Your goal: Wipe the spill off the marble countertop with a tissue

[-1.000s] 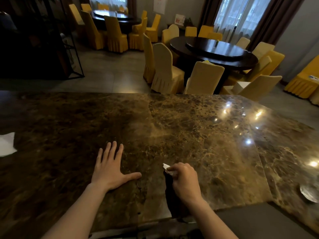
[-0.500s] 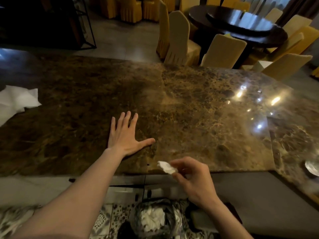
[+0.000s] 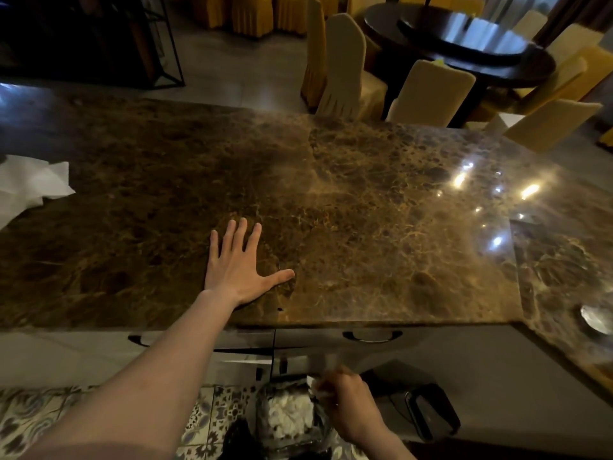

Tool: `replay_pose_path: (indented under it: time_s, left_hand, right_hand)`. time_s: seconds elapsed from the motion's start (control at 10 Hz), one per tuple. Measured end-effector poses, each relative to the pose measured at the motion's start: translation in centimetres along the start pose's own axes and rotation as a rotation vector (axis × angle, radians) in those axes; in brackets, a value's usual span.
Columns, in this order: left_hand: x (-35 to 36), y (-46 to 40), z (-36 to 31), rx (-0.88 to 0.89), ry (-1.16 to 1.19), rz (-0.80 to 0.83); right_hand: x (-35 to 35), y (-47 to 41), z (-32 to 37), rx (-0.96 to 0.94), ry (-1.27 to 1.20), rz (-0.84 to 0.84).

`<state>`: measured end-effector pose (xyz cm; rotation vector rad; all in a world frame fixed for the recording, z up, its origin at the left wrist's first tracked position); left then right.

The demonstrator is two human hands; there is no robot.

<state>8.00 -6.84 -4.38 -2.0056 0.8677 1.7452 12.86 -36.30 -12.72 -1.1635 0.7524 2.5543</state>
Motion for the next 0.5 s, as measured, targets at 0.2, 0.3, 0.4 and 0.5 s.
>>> replay_pose_path:
  time_s: [0.2, 0.3, 0.4, 0.5]
  left_hand:
    - [0.3, -0.2, 0.1, 0.005, 0.002, -0.015]
    - [0.4, -0.1, 0.2, 0.002, -0.003, -0.016]
    - [0.3, -0.2, 0.2, -0.001, 0.0, -0.013]
    - [0.0, 0.0, 0.0, -0.001, 0.007, -0.009]
  right_hand:
    - [1.4, -0.4, -0.3, 0.036, 0.041, 0.017]
    - [1.3, -0.3, -0.9, 0.082, 0.027, 0.037]
    - [0.2, -0.2, -1.9, 0.157, 0.024, -0.001]
    - [-2.2, 0.4, -2.2, 0.165, 0.084, -0.155]
Point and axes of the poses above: each hand's wrist, its own y-axis away from the middle knuckle, its own x-axis out of the palm, z = x × y, the point moved 4 cm from there along -y, towards the middle knuckle, and after that the axes turned 7 degrees about -x, right-handed, at the moved point
